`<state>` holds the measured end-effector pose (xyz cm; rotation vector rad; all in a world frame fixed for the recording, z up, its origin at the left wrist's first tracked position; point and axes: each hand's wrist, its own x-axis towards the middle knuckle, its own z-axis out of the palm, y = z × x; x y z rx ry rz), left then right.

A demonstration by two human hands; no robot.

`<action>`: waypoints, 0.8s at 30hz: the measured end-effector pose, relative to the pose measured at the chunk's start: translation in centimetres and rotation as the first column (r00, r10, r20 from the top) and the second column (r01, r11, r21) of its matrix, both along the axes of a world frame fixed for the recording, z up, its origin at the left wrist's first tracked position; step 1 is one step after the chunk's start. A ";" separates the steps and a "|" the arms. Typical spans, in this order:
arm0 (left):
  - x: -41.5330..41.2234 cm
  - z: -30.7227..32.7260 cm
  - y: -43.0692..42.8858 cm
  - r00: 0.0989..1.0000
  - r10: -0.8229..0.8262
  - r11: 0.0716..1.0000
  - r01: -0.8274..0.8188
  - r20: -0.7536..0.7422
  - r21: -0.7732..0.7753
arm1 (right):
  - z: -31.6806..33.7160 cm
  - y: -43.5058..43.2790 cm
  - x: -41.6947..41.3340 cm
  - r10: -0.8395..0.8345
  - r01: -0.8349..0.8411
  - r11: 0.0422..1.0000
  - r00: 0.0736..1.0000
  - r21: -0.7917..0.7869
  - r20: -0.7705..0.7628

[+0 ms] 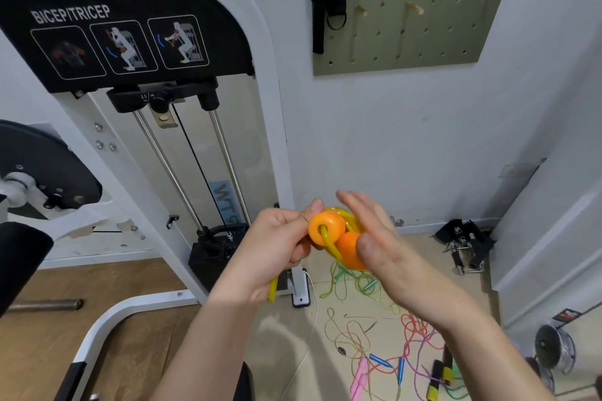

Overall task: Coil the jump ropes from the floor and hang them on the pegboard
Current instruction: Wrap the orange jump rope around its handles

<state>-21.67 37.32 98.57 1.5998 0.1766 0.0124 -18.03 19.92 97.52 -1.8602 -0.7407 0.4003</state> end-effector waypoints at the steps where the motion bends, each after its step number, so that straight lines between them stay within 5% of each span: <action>1: 0.0 -0.1 -0.1 1.000 0.000 1.000 -0.001 -0.021 -0.015 | 0.0 -0.2 0.1 0.092 -0.092 0.996 0.996 -0.009 -0.011; 4: 0.1 -0.6 -0.1 0.997 0.005 0.989 -0.016 -0.078 -0.145 | 0.2 -0.1 0.0 0.173 -0.167 0.983 0.982 0.074 -0.082; 8: 0.0 -0.7 -1.3 0.990 -0.077 0.977 0.051 -0.120 -0.206 | -0.8 2.0 -0.3 -0.143 0.150 0.902 0.989 0.404 -0.049; 10: -0.1 -0.6 -1.6 0.988 -0.076 0.997 0.073 -0.137 -0.028 | -1.2 2.3 -0.3 -0.217 0.293 0.834 0.953 0.468 -0.211; 11: -0.2 -0.5 -1.6 0.989 -0.063 0.976 0.088 -0.131 0.197 | -1.3 2.3 -0.1 -0.232 0.342 0.824 0.931 0.451 -0.282; 12: -0.4 -0.4 -1.7 0.992 -0.058 0.878 0.104 -0.112 0.467 | -1.5 2.2 0.0 -0.239 0.360 0.836 0.918 0.414 -0.315; 14: -1.0 -0.2 -1.8 0.995 -0.083 0.530 0.088 -0.052 0.843 | -1.9 1.9 0.4 -0.275 0.401 0.852 0.890 0.336 -0.365; 17: -1.9 0.5 -2.3 0.983 -0.122 0.297 -0.096 0.137 0.950 | -2.0 1.5 0.6 -0.313 0.436 0.856 0.866 0.280 -0.391; 21: -2.1 0.3 -1.8 0.914 -0.254 0.433 -0.185 0.316 0.882 | -1.9 1.0 0.7 -0.327 0.414 0.886 0.878 0.209 -0.350; 24: -2.3 0.2 -2.0 0.858 -0.250 0.444 -0.310 0.449 0.841 | -1.8 0.9 0.7 -0.314 0.363 0.915 0.916 0.178 -0.251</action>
